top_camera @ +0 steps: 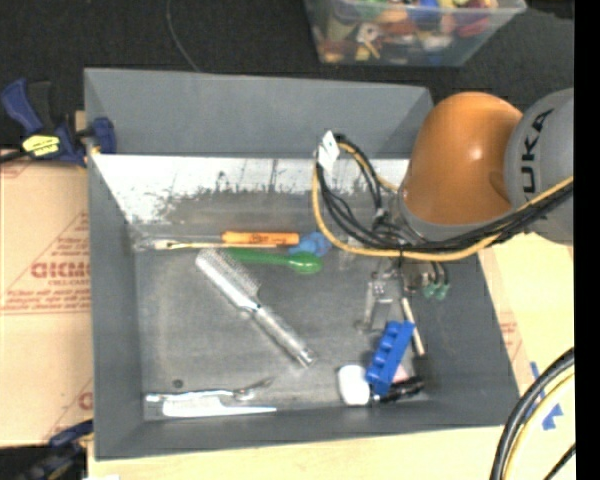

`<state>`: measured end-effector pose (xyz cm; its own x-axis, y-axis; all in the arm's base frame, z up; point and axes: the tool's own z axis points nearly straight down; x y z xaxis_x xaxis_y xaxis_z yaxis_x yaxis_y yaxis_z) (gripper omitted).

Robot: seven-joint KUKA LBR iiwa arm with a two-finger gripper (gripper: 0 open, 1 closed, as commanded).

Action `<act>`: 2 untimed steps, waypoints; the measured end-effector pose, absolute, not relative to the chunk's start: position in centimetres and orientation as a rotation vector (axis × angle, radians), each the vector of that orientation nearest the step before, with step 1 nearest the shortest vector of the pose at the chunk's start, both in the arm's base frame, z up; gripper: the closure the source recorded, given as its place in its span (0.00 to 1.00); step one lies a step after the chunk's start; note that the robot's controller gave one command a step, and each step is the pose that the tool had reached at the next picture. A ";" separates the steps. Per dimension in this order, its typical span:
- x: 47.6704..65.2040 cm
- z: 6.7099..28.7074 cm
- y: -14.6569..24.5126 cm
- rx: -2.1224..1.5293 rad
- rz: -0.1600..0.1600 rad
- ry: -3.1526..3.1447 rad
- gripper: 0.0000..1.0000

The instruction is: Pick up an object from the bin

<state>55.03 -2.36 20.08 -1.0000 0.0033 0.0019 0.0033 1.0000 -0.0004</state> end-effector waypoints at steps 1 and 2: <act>55.2 20.3 -2.4 -0.004 0.002 -3.145 0.00; 54.0 12.5 -6.2 0.448 0.005 -3.117 0.00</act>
Offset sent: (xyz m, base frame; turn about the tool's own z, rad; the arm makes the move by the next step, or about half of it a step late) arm -0.0200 -0.0635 -0.1308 -0.4772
